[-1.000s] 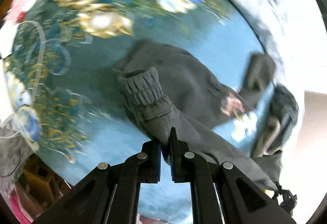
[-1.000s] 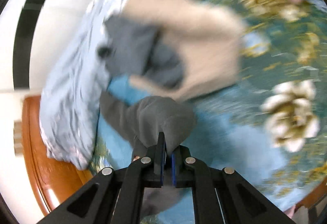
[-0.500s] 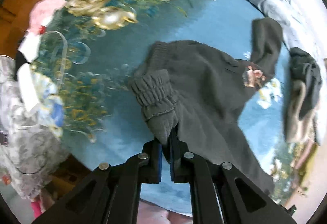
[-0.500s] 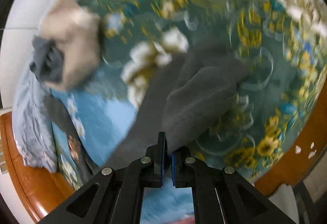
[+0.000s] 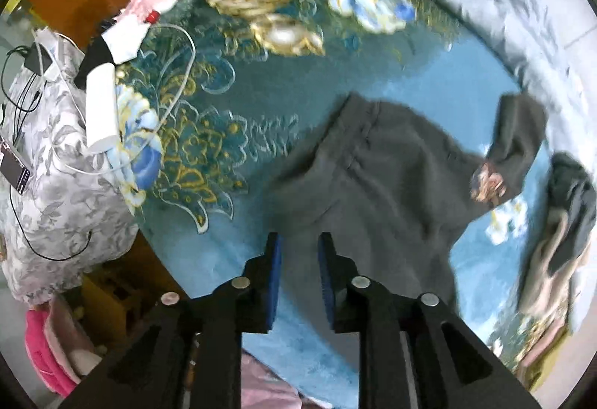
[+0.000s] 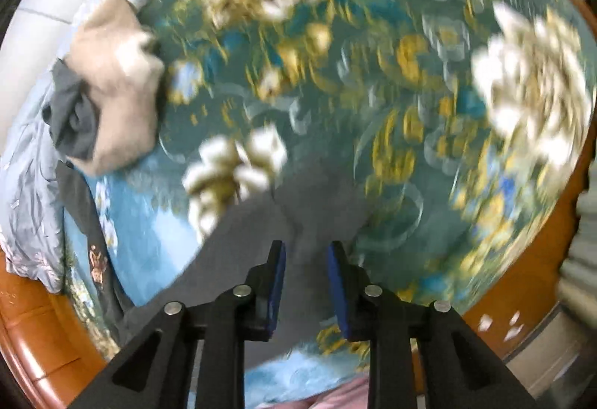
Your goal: Fold clothes
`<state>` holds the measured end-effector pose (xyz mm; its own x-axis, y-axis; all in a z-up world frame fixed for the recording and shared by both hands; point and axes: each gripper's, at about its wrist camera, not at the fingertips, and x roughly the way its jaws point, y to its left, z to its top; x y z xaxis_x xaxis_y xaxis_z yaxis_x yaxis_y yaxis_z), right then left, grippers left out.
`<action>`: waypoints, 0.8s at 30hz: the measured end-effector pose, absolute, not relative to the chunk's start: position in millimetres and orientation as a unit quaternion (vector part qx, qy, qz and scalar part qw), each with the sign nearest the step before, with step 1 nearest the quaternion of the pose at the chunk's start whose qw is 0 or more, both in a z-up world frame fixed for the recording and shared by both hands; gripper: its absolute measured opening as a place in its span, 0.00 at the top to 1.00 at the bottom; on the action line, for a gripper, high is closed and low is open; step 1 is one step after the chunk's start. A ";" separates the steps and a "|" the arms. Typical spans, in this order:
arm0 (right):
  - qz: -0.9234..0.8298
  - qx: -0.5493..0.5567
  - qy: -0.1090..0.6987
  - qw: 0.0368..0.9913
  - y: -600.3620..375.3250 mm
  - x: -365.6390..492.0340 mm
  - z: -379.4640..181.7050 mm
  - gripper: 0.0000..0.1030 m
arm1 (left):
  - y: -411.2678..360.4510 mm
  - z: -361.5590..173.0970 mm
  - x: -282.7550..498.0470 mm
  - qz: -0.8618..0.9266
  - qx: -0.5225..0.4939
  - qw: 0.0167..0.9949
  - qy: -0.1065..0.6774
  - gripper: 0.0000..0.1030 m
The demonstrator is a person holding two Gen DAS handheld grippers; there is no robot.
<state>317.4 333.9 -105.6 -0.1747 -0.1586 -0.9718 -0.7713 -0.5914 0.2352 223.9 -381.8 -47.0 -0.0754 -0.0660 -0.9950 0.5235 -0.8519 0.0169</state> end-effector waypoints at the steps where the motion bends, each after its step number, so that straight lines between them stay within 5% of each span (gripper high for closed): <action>1: 0.670 -0.595 0.380 0.227 336.7 308.8 -98.2 0.74 | -384.3 -41.1 223.9 -0.715 0.642 0.205 0.186 0.73; 11: 0.698 -0.607 0.374 0.059 193.0 155.2 -80.1 0.72 | -397.8 -44.9 189.9 -0.722 0.628 0.169 0.239 0.58; 16: 0.678 -0.634 0.371 0.007 97.6 83.1 -87.7 0.57 | -396.9 -81.0 163.9 -0.698 0.649 0.145 0.267 0.57; 24: 0.648 -0.677 0.348 0.033 33.2 -27.5 -152.4 0.45 | -393.5 -123.6 125.5 -0.684 0.679 0.121 0.236 0.57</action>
